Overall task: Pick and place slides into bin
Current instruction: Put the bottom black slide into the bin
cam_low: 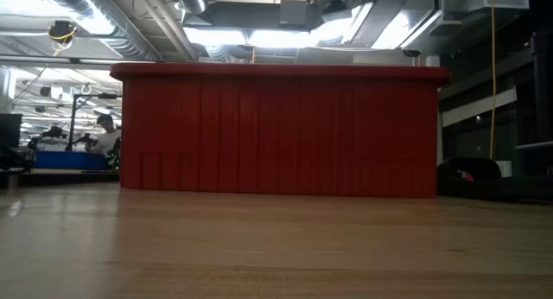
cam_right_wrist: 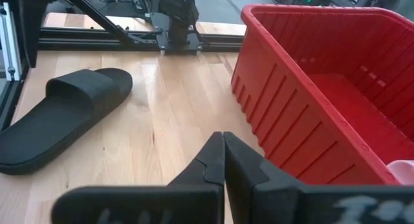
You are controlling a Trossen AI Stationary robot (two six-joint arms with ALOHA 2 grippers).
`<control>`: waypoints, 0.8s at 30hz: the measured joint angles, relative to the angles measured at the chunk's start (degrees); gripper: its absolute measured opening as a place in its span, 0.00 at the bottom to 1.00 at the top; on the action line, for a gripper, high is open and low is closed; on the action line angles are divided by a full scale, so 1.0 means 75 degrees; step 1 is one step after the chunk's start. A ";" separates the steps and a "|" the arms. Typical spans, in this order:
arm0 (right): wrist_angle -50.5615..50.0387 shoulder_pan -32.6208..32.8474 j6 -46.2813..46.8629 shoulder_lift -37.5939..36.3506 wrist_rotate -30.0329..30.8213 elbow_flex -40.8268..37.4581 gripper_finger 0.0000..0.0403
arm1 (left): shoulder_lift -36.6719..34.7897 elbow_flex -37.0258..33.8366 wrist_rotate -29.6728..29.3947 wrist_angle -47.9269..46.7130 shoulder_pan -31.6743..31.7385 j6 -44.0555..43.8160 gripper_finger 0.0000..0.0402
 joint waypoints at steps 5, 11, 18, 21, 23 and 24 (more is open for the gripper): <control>0.0000 0.0000 0.0003 0.0000 -0.0036 0.0000 0.01 | 0.0000 0.0000 0.0000 0.0000 -0.0013 -0.0069 0.50; 0.0002 0.0000 0.0009 0.0000 -0.0042 0.0000 0.01 | -0.0003 0.0003 0.0148 0.0000 -0.0003 -0.0792 0.48; 0.0047 0.0000 0.0006 0.0000 -0.0051 0.0000 0.01 | -0.0009 0.0003 0.1006 -0.0003 0.0114 -0.1364 0.48; 0.0050 0.0000 0.0006 0.0000 -0.0053 0.0000 0.01 | -0.0009 0.0003 0.1247 -0.0019 0.0116 -0.1508 0.48; 0.0052 0.0000 0.0006 0.0000 -0.0053 0.0000 0.01 | -0.0009 0.0003 0.1465 -0.0111 0.0117 -0.1672 0.48; 0.0053 0.0000 0.0003 0.0000 -0.0053 0.0000 0.01 | -0.0009 0.0003 0.1545 -0.0184 0.0121 -0.1771 0.48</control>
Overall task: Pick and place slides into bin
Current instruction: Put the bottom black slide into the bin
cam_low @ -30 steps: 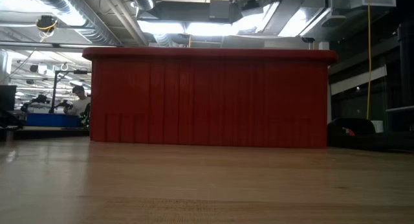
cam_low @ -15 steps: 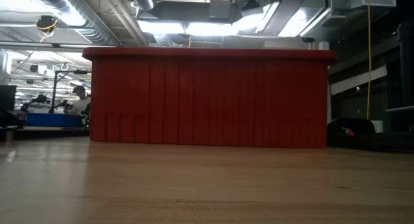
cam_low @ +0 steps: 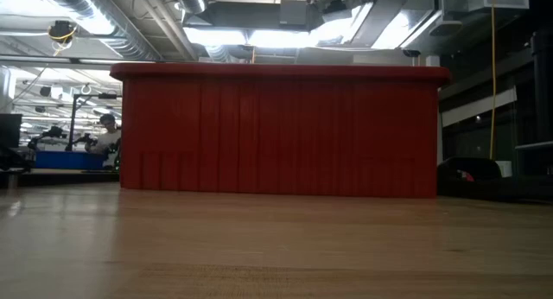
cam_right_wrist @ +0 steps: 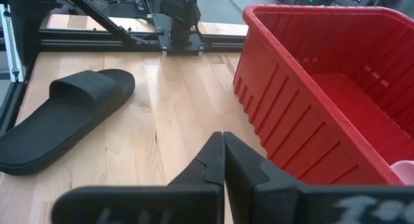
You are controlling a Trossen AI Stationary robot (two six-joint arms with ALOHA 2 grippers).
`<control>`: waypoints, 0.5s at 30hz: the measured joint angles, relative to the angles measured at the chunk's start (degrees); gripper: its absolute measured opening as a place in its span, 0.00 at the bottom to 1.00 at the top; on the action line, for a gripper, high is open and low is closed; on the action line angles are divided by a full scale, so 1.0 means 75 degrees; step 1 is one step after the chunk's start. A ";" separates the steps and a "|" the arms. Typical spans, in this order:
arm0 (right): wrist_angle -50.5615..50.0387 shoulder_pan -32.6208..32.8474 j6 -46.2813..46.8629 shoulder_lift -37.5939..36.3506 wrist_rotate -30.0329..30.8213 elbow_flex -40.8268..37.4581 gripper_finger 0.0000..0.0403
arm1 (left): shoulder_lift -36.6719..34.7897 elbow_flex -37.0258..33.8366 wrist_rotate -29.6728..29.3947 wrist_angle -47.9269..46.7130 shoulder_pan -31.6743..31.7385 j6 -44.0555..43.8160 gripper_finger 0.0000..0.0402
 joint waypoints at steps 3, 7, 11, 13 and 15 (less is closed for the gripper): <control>0.0005 0.0000 -0.0005 0.0000 0.0000 0.0000 0.01 | 0.0000 0.0000 0.0169 -0.0397 0.0025 -0.0392 0.48; 0.0005 0.0000 -0.0024 0.0000 0.0000 0.0000 0.01 | 0.0000 0.0000 0.0693 -0.1116 0.0025 -0.0951 0.48; 0.0004 0.0000 -0.0110 0.0000 0.0000 0.0000 0.01 | 0.0000 0.0000 0.0847 -0.1764 0.0022 -0.1420 0.47; 0.0003 0.0000 -0.0205 0.0000 0.0000 0.0000 0.01 | 0.0032 0.0000 0.0860 -0.2090 0.0031 -0.1635 0.47; 0.0003 -0.0012 -0.0244 0.0000 0.0000 0.0000 0.01 | 0.0167 0.0000 0.1043 -0.2269 0.0077 -0.1711 0.47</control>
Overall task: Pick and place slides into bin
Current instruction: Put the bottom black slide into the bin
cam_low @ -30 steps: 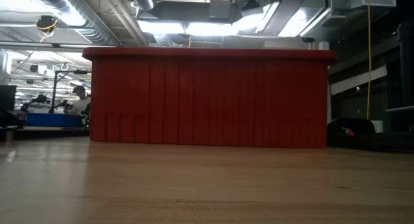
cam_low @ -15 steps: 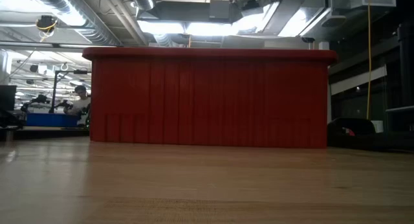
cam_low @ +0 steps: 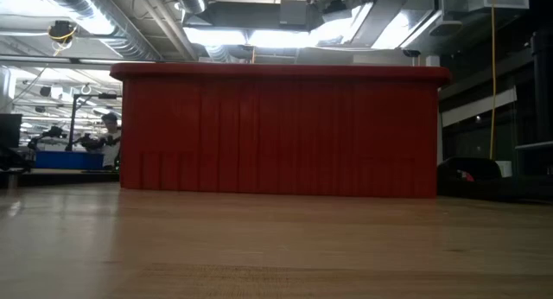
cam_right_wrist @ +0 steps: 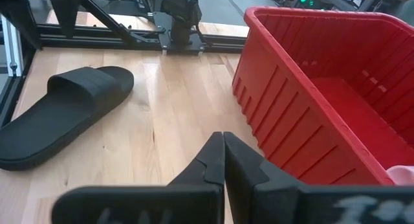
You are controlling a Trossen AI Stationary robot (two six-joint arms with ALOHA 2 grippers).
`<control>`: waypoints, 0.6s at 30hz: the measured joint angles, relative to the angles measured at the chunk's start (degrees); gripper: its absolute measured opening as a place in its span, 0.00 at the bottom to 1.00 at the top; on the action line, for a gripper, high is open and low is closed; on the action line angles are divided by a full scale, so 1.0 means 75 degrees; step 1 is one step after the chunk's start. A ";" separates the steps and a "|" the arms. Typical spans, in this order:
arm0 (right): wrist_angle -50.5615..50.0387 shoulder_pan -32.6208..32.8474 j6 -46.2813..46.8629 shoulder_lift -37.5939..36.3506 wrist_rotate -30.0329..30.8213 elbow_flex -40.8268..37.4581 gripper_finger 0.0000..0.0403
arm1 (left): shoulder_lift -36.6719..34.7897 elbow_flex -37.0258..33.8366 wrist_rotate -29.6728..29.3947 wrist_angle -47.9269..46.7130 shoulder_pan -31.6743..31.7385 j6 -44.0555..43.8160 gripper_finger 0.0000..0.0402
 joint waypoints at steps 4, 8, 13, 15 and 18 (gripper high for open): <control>-0.0002 -0.0052 -0.0095 0.0000 0.0000 0.0000 0.01 | 0.0570 0.0000 0.0662 0.0064 0.0051 0.0320 0.47; -0.0003 -0.0099 -0.0171 0.0000 0.0000 0.0000 0.01 | 0.1240 0.0000 0.1313 -0.0067 0.0050 0.0757 0.47; -0.0003 -0.0098 -0.0196 0.0000 0.0000 0.0000 0.01 | 0.1704 -0.0003 0.1395 -0.0064 0.0050 0.0790 0.47; -0.0003 -0.0098 -0.0193 0.0000 0.0000 0.0000 0.01 | 0.1778 -0.0003 0.1225 0.0024 0.0050 0.0733 0.48; -0.0003 -0.0098 -0.0187 0.0000 -0.0003 0.0000 0.01 | 0.1827 -0.0003 0.0732 0.0027 0.0047 0.0447 0.47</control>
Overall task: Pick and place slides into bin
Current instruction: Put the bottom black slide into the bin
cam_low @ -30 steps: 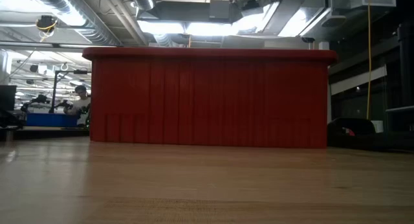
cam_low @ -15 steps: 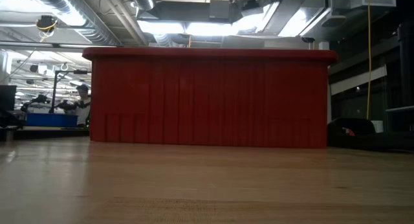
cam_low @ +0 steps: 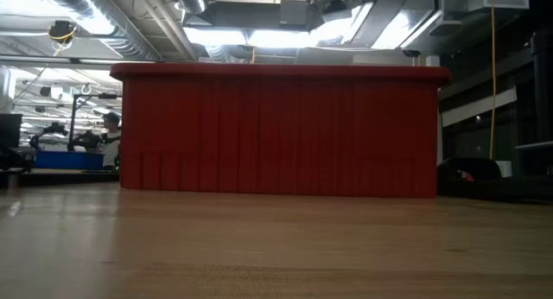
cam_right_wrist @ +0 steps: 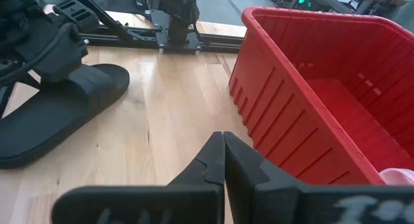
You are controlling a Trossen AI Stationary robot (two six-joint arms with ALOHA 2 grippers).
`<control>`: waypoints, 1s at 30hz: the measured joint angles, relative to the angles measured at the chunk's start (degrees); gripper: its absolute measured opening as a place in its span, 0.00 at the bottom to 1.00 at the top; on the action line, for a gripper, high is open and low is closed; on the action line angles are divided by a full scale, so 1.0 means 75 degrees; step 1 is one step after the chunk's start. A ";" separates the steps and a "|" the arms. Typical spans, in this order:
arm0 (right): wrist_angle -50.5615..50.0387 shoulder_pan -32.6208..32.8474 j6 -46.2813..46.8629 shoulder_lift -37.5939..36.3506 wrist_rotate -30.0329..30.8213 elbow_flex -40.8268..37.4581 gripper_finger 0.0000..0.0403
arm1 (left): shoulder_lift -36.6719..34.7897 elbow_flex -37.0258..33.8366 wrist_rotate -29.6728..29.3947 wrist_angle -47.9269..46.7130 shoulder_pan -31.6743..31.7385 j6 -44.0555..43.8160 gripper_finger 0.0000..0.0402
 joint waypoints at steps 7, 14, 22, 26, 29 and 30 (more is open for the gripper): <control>0.0000 0.0000 0.0009 0.0000 -0.0359 0.0000 0.01 | 0.0000 0.0003 -0.0220 -0.0353 0.0006 -0.0555 0.46; 0.0000 0.0000 0.0046 0.0000 -0.0382 0.0000 0.01 | 0.0000 0.0003 -0.0464 -0.0331 0.0000 -0.1115 0.46; 0.0003 0.0000 0.0044 0.0000 -0.0382 0.0000 0.01 | 0.0000 -0.0202 -0.0405 -0.0414 -0.0100 -0.1378 0.46; 0.0000 0.0000 0.0041 0.0000 -0.0382 0.0000 0.01 | 0.0003 -0.0507 -0.0293 -0.0275 -0.0225 -0.1578 0.46; 0.0001 0.0000 0.0041 0.0000 -0.0382 0.0001 0.01 | 0.0003 -0.0626 -0.0139 -0.0121 -0.0277 -0.1636 0.46; 0.0001 0.0000 0.0041 0.0000 -0.0382 0.0002 0.01 | 0.0003 -0.0632 -0.0138 -0.0086 -0.0277 -0.1634 0.46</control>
